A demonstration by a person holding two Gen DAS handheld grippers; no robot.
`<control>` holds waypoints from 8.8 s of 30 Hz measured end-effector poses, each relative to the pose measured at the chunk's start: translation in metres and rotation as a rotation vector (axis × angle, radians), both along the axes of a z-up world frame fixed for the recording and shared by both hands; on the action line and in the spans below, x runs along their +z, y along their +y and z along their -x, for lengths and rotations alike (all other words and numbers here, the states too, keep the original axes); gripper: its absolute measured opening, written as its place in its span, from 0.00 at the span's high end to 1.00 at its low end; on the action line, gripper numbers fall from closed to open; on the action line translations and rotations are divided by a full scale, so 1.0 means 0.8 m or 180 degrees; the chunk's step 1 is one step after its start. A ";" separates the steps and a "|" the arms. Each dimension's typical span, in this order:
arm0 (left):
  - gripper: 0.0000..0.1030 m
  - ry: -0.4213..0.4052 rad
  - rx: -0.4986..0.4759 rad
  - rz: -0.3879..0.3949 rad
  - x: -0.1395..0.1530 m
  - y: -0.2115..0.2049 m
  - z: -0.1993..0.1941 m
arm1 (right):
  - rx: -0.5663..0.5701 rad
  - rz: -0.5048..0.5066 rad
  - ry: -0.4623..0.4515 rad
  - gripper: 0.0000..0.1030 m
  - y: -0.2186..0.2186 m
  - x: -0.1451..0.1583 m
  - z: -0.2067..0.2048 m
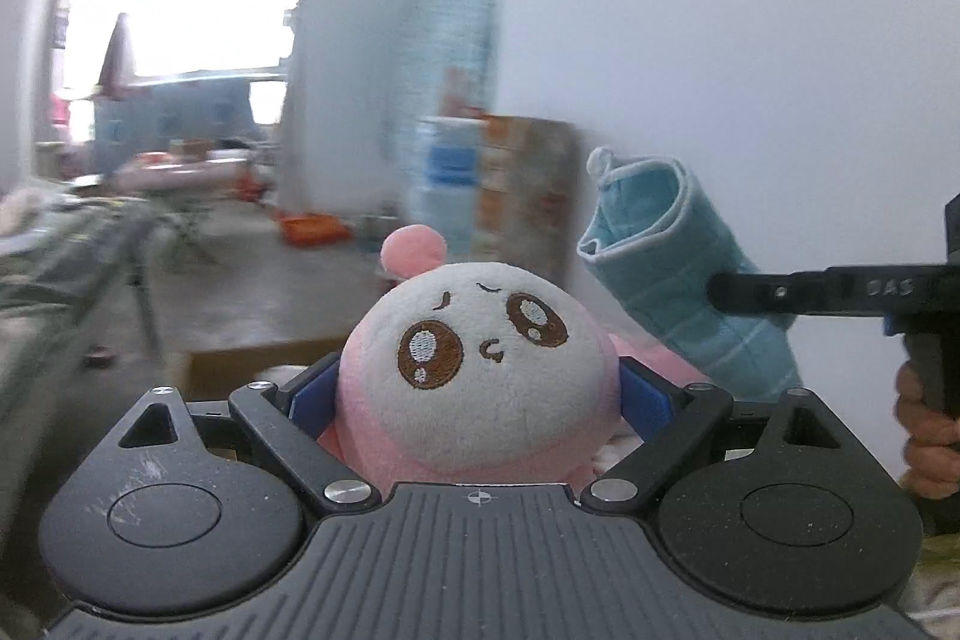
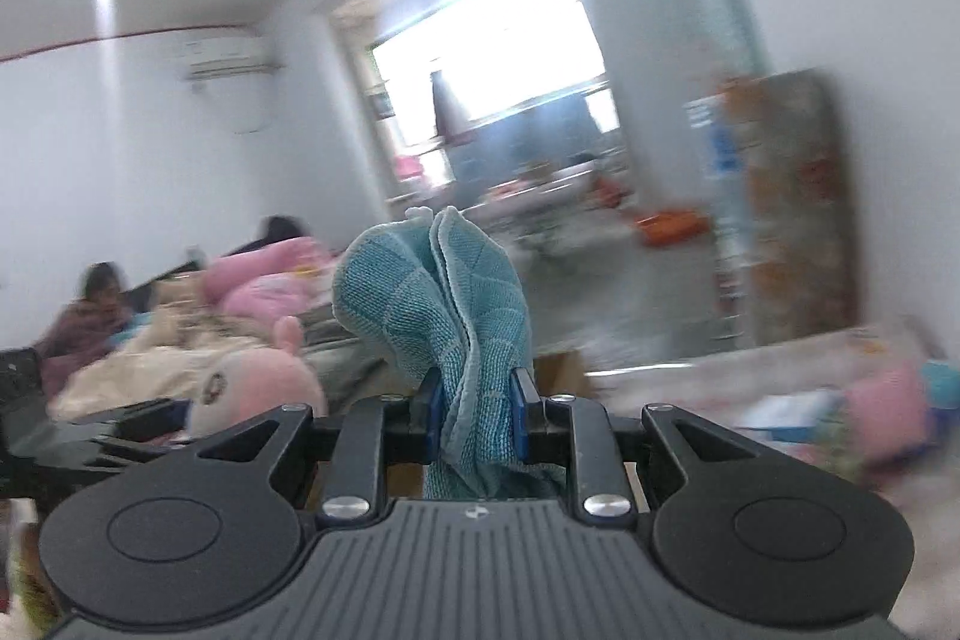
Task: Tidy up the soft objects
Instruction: 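Carry the plush toy and towel into the cardboard box and release both, then move the right gripper back to the table toward the red toothpaste tube, then grasp the red toothpaste tube with the right gripper and lift it, then pass the toothpaste tube from the right gripper into the left gripper, then carry the toothpaste tube with the left gripper into the cardboard box and release, then move both grippers back over the table toward the white yogurt cup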
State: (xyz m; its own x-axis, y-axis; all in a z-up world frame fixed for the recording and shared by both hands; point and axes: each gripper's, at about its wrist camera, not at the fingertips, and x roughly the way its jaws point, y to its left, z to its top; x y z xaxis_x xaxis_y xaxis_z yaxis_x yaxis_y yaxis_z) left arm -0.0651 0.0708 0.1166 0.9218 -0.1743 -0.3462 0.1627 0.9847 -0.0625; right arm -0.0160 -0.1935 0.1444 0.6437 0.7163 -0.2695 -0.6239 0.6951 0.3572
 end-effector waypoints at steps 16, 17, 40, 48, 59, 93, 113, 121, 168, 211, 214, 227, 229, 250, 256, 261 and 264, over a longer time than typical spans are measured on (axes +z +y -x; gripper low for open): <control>0.10 0.1132 0.0843 -0.0314 -0.118 0.165 -0.287 | 0.0085 0.0735 0.1526 0.85 0.315 -0.099 -0.300; 0.10 0.1215 0.0848 -0.0388 -0.130 0.172 -0.302 | 0.0055 0.0791 0.1609 0.85 0.327 -0.113 -0.314; 0.03 0.1779 0.1009 -0.0516 -0.203 0.205 -0.380 | -0.0245 0.1024 0.2004 0.84 0.359 -0.220 -0.387; 0.01 0.1441 0.1127 -0.0467 -0.177 0.211 -0.371 | -0.0348 0.1049 0.1904 0.84 0.358 -0.218 -0.380; 0.01 0.1361 0.1275 0.0057 -0.141 0.238 -0.339 | -0.0154 0.1290 0.2079 0.63 0.391 -0.254 -0.383; 0.00 0.0750 0.0068 0.0372 -0.067 0.034 -0.040 | -0.0617 -0.0038 0.0841 0.46 -0.086 -0.087 -0.018; 0.19 0.0563 -0.0714 -0.0555 -0.194 -0.186 -0.121 | -0.0999 0.0033 0.1133 0.53 -0.134 -0.206 -0.128; 0.37 0.0935 -0.0629 -0.0591 -0.226 -0.190 -0.163 | -0.0765 0.0347 0.1409 0.73 -0.093 -0.248 -0.221; 0.22 0.2391 -0.1201 0.1367 -0.242 -0.177 -0.219 | -0.0590 -0.1284 0.2692 0.89 -0.212 -0.330 -0.090; 0.60 0.2270 -0.0836 0.1625 -0.197 -0.178 -0.200 | -0.0333 -0.0746 0.1726 0.88 -0.159 -0.211 -0.018; 0.60 0.2074 -0.0838 0.1699 -0.169 -0.160 -0.185 | -0.0246 -0.0641 0.1545 0.88 -0.139 -0.180 -0.013; 0.60 0.1379 -0.0212 0.1904 -0.064 -0.004 -0.147 | 0.0586 -0.0432 0.1145 0.88 0.011 -0.096 -0.060; 0.60 0.1342 -0.0056 0.1858 -0.055 0.021 -0.155 | 0.0745 -0.0457 0.1192 0.88 0.041 -0.097 -0.085; 0.59 0.2491 0.0670 0.2007 -0.174 0.182 -0.415 | 0.0506 0.0592 0.0977 0.75 0.229 -0.140 -0.286; 0.59 0.2795 0.0771 0.2074 -0.228 0.180 -0.461 | 0.0177 0.0819 0.0253 0.59 0.199 -0.109 -0.241; 0.56 0.2720 0.0729 0.2108 -0.223 0.172 -0.454 | 0.0028 0.0648 0.0249 0.59 0.147 -0.095 -0.227; 0.51 0.2615 0.0736 0.2117 -0.209 0.171 -0.444 | -0.0035 0.0529 0.0328 0.59 0.121 -0.092 -0.221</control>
